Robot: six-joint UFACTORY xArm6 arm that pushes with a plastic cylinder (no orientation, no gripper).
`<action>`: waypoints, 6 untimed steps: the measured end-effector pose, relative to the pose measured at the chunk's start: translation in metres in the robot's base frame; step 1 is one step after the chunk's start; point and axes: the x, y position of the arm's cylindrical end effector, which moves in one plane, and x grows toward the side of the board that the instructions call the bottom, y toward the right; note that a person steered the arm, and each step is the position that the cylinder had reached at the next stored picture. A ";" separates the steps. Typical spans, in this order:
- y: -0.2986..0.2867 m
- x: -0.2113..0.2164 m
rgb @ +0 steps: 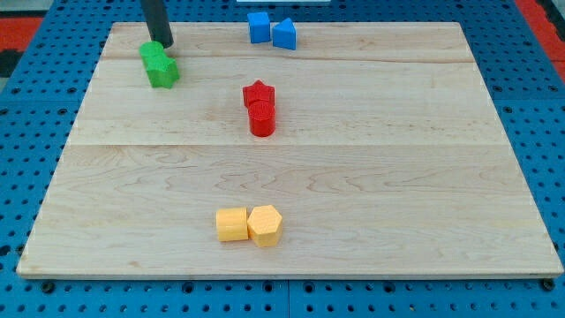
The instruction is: Move the arm towards the top of the board
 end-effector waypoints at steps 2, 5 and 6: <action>0.078 0.033; 0.280 0.036; 0.286 0.036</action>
